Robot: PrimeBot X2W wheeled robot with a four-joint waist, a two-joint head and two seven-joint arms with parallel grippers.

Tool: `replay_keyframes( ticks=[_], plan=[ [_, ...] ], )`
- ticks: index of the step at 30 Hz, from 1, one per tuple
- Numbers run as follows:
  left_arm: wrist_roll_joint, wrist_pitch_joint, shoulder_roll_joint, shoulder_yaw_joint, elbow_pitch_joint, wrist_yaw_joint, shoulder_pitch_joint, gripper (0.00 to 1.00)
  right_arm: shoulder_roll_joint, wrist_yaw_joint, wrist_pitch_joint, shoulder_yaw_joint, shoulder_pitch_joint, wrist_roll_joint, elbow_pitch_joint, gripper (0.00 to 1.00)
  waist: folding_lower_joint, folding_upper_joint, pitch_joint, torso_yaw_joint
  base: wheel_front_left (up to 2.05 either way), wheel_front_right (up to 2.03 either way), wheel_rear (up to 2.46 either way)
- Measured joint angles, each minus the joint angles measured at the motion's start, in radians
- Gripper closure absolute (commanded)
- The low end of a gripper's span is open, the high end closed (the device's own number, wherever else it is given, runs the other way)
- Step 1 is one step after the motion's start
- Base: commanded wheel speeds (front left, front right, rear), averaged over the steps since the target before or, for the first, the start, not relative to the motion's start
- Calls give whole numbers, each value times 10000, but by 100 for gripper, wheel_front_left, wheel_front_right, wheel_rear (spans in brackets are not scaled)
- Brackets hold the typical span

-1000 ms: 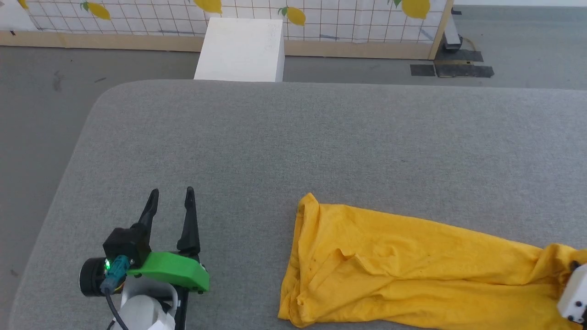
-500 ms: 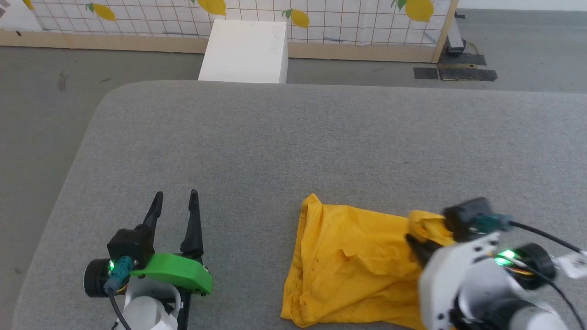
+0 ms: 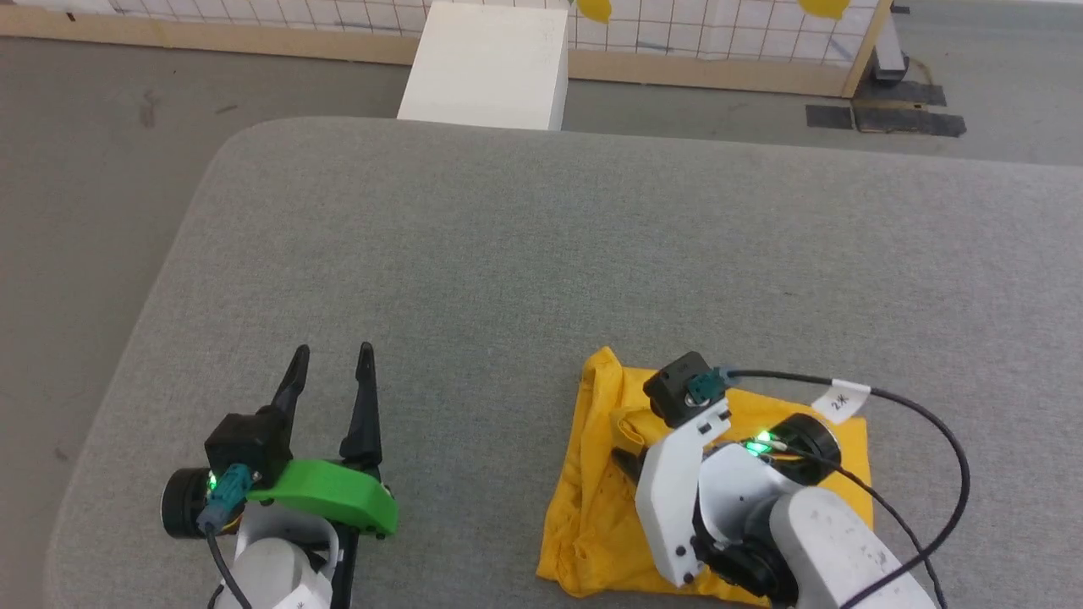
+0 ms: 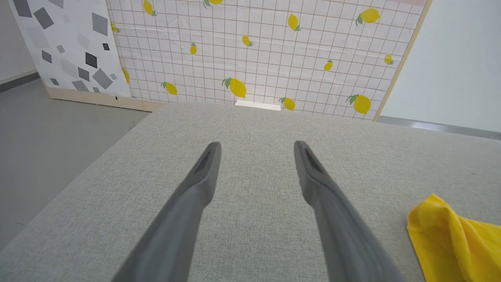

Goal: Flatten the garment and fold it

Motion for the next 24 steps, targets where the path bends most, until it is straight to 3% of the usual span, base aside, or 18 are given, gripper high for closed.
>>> replay_keyframes(
  ticks=[1, 2, 3, 8, 14, 19, 24],
  plan=[
    [0, 0, 0, -8, 6, 0, -16, 0, 0, 0, -121, 31, -177, 245, 341, 100, 0, 0, 36, 25, 0, 0, 0],
    [0, 0, 0, -17, 12, 0, -37, 0, -4, 0, -194, 73, -344, 372, 650, 68, 0, 0, 62, 51, 0, 0, 0],
    [0, 0, -2, -23, 23, 0, -62, 0, -12, 0, -194, 163, -500, 504, 899, 3, 0, 0, 81, 75, 0, 0, 0],
    [-4, 0, -2, 6, 56, 2, -86, 0, 4, 0, -458, 276, -773, 1195, 1139, 0, 0, 0, 16, 55, 0, 0, 0],
    [-8, 0, -6, 73, 48, 12, -75, 0, 15, 0, -2573, -489, -746, 2130, -665, 0, 0, 0, -227, -69, 0, 0, 0],
    [-8, 0, -12, 146, 8, 12, -8, 0, 25, 0, -4872, -2272, -35, 1390, -2209, 0, 0, 0, -456, -266, 0, 0, 0],
    [-17, 2, -13, 209, -136, 12, 79, 0, 12, 0, -6017, -4115, 1472, 802, -2614, 0, 0, 0, -662, -499, 0, 0, 0]
  ],
)
